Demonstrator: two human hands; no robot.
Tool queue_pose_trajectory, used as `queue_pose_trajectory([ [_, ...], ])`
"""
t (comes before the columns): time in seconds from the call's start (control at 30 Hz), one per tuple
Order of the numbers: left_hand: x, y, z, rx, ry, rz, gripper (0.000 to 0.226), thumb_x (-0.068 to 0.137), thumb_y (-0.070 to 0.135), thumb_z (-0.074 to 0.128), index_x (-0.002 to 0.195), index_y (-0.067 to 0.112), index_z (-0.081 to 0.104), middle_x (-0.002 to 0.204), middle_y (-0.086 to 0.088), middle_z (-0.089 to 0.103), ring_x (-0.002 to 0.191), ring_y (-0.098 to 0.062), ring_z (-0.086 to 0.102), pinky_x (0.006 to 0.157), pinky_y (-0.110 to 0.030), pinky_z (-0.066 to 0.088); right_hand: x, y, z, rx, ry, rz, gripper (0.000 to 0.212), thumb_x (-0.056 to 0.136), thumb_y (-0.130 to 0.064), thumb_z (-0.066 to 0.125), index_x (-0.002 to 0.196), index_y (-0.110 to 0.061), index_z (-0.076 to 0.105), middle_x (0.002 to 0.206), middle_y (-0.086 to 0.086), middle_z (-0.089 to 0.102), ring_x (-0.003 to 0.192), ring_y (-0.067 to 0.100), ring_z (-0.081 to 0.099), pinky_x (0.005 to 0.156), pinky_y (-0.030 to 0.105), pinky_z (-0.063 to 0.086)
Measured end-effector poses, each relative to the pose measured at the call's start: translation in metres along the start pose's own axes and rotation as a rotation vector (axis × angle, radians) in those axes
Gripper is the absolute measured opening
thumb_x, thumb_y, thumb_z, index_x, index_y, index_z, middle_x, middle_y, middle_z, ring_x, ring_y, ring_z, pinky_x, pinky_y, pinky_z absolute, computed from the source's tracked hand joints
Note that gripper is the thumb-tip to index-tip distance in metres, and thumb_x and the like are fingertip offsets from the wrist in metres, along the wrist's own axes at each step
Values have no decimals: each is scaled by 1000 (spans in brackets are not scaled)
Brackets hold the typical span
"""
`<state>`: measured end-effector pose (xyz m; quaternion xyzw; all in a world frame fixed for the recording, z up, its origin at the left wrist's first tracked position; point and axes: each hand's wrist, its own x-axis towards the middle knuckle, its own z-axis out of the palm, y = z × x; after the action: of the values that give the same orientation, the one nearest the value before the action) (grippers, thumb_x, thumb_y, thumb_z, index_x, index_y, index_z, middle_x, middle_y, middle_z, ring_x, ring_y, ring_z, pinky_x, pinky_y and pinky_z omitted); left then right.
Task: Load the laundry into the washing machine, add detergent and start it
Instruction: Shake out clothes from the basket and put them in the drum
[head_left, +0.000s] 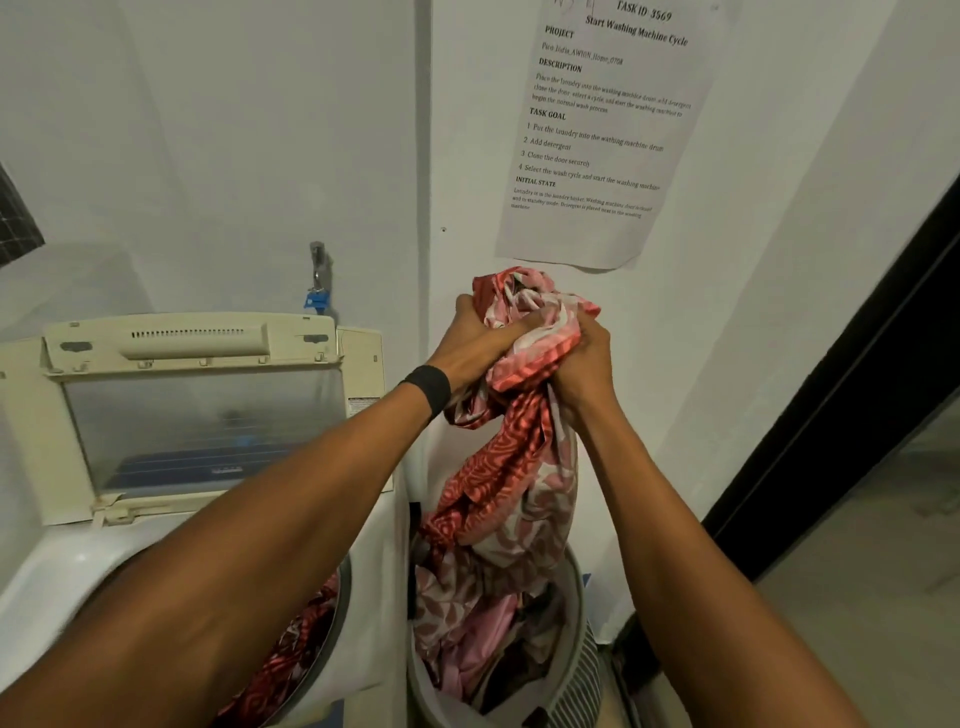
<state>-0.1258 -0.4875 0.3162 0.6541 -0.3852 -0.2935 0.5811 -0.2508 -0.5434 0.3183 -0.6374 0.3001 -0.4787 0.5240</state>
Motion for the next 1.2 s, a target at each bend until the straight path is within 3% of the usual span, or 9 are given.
queue_pose_trajectory([
  [0.17,10,-12,3,-274,113,23,75,69,51,86,131,17,60,117,-5,74,102,-21,74,85,-35,62,-3,6,-20,-140,-282,-133,52,104,-13,56,153,-27,45,150,-14,50,129,-6,53,109,19,44],
  [0.27,12,-5,4,-298,134,34,84,60,60,87,129,19,61,116,-4,75,101,-20,75,89,-41,62,-29,28,-19,-119,-76,-217,77,99,-18,65,158,-43,23,158,-21,37,142,-6,39,116,22,36],
  [0.33,16,1,6,-289,137,43,87,57,63,86,128,20,60,117,-4,74,102,-20,75,89,-41,62,-47,58,-14,-63,49,-64,87,92,-37,74,157,-48,16,162,-14,31,147,7,36,118,36,35],
  [0.4,22,6,4,-277,149,50,82,62,61,87,128,20,60,117,-4,74,104,-22,74,91,-43,61,-58,93,-14,-100,-103,163,96,83,-55,79,157,-44,19,159,-10,38,140,11,45,114,39,41],
  [0.5,30,11,-5,-225,210,56,65,75,49,86,125,19,57,116,-2,70,105,-21,70,91,-37,58,-63,136,-28,-405,-400,237,69,80,-55,80,138,-28,56,129,-5,68,116,13,65,106,46,51],
  [0.6,27,10,-16,-33,301,90,61,76,49,81,122,23,51,116,1,65,106,-22,65,96,-36,53,-59,118,-35,-379,-255,191,27,88,-43,61,94,-18,69,86,-6,72,77,-2,66,80,34,54],
  [0.8,12,-22,-19,240,343,147,56,85,41,79,126,24,46,123,1,65,110,-26,65,96,-40,54,-13,21,-25,111,180,-136,33,94,-8,65,115,-14,40,98,2,63,77,5,61,74,25,51],
  [0.97,6,-7,-13,54,42,3,98,78,73,73,149,19,32,140,1,54,127,-24,57,107,-37,47,8,21,-8,100,109,-123,15,83,-9,68,93,-13,57,80,-5,59,72,8,54,70,29,48],
  [1.2,23,25,-29,339,-92,-93,120,73,84,66,159,12,24,156,-8,45,135,-30,52,114,-44,42,3,28,-3,190,99,-34,11,87,-15,69,96,-19,66,85,-3,67,79,12,61,77,33,55],
])
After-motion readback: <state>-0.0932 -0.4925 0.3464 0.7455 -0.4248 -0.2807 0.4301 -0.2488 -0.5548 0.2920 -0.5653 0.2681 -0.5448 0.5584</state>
